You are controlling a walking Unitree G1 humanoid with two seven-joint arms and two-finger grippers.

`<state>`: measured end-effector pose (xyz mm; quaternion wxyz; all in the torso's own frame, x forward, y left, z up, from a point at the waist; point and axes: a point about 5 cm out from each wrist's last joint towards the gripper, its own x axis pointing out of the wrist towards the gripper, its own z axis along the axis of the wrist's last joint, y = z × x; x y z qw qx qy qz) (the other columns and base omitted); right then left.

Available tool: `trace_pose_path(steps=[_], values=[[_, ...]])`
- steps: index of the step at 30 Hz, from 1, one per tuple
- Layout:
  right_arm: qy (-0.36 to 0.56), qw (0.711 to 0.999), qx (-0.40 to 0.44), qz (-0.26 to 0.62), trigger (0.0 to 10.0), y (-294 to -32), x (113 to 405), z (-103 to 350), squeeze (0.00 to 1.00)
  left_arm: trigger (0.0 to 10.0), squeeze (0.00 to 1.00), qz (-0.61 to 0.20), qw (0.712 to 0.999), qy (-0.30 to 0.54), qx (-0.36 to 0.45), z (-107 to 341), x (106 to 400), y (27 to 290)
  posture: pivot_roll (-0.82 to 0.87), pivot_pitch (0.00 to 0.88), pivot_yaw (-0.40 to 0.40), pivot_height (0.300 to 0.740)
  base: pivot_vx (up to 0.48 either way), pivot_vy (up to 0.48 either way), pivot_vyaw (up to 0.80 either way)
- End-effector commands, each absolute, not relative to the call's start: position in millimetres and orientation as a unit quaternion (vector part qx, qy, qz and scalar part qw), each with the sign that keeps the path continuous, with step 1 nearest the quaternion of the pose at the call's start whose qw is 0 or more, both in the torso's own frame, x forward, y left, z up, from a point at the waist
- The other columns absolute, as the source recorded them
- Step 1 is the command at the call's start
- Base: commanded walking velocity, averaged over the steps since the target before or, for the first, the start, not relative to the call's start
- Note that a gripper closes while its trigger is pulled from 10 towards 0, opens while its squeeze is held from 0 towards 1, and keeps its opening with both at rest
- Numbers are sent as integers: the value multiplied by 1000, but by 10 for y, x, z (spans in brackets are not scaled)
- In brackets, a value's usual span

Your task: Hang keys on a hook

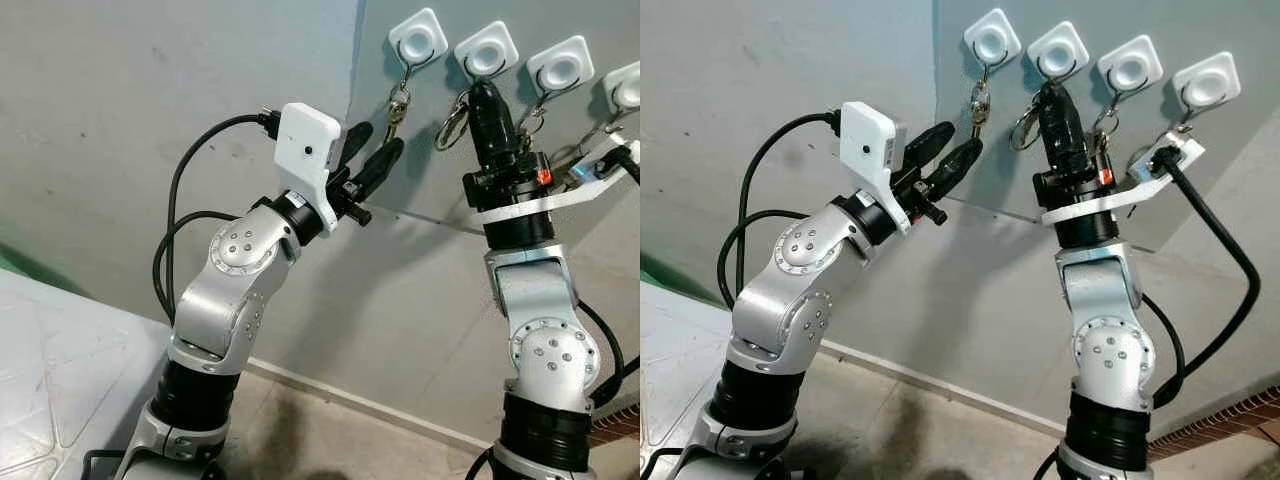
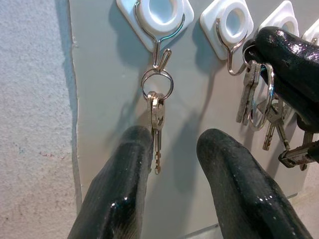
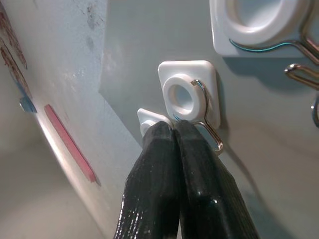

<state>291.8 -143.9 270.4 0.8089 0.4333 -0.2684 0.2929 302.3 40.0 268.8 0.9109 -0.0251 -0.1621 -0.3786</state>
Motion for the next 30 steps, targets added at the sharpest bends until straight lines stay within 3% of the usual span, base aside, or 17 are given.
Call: trace_pose_path(steps=[1, 22, 29, 30], values=[[-287, 803, 434, 291, 10000, -1496, 2874, 2754, 0, 10000, 0, -390, 905, -168, -24, 2731, 2986, 365, 111, 117, -30, 740, 0, 0, 0], [-251, 811, 494, 190, 10000, -1674, 3011, 2546, 0, 10000, 0, -388, 906, -166, -25, 2734, 2983, 376, 114, 128, -30, 740, 0, 0, 0], [-183, 850, 458, 186, 10000, -1575, 3053, 2393, 0, 10000, 0, -387, 907, -165, -25, 2733, 2977, 372, 114, 130, -32, 740, 0, 0, 0], [-147, 874, 425, 185, 10000, -1517, 3076, 2313, 0, 10000, 0, -387, 907, -165, -25, 2733, 2976, 373, 114, 131, -32, 740, 0, 0, 0]])
